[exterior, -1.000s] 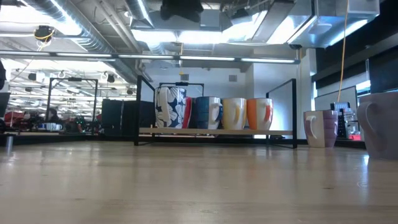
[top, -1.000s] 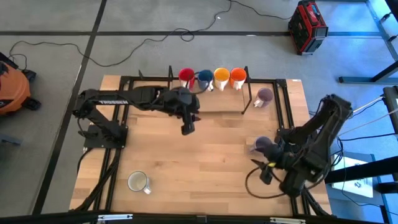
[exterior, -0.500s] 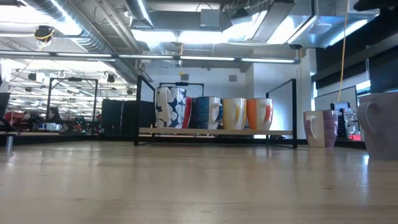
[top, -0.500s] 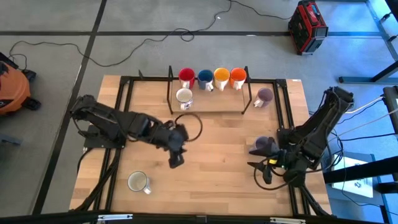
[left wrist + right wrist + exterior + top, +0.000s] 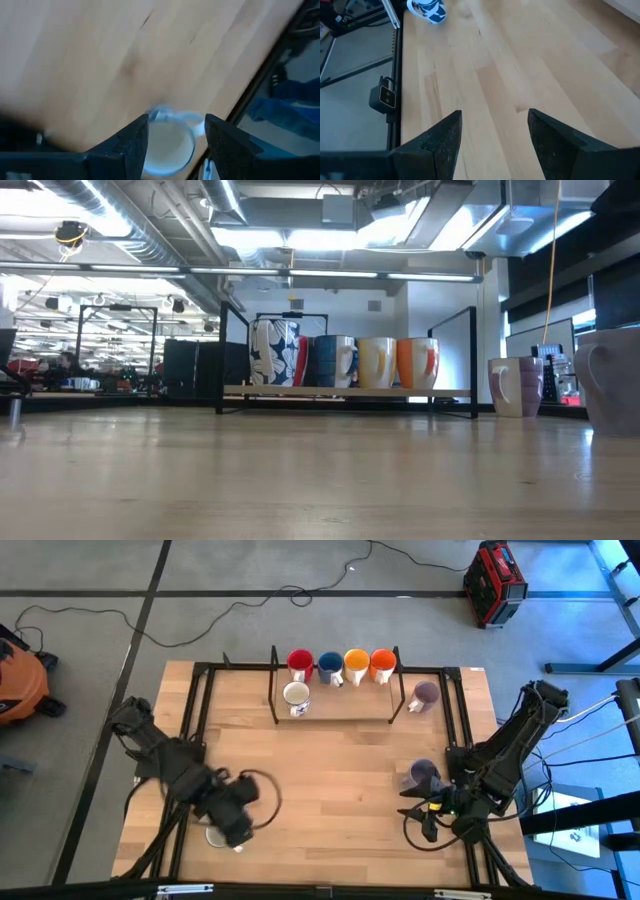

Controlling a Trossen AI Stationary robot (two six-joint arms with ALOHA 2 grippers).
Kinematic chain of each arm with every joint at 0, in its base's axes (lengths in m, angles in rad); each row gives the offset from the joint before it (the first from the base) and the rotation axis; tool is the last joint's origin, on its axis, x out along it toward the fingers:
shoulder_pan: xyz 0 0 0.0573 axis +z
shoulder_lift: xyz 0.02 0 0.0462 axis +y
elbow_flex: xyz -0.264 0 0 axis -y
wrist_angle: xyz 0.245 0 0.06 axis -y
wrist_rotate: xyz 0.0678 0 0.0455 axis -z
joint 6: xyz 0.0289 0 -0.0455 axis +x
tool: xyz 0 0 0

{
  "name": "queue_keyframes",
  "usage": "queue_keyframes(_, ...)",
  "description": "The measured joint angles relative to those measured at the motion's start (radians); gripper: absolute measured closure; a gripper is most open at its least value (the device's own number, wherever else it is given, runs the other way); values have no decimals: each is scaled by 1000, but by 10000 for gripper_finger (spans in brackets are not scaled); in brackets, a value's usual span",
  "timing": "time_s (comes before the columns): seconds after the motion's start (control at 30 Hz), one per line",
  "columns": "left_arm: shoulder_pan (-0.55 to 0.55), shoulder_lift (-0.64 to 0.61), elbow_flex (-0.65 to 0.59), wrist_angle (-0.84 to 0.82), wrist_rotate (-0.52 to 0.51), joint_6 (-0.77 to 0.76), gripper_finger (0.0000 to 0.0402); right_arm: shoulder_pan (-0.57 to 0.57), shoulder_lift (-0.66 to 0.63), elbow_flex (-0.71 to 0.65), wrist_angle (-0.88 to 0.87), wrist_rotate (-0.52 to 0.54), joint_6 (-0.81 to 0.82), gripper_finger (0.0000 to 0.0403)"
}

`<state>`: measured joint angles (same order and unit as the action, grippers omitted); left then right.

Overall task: Place coffee mugs
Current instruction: Put the white mug on the shelf aligned with the blue mug

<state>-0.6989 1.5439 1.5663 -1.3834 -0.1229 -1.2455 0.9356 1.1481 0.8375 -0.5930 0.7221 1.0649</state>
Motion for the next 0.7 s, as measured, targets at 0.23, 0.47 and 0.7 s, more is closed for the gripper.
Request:
queue_keyframes(0.23,-139,-23,-175,22,101,-309,215,0,0,0,0,0,-48,189)
queue_keyframes(0.47,-177,-78,-344,158,127,-484,215,0,0,0,-2,1,-57,189)
queue_keyframes(0.7,-178,-84,-442,180,143,-499,215,0,0,0,-1,1,-54,189)
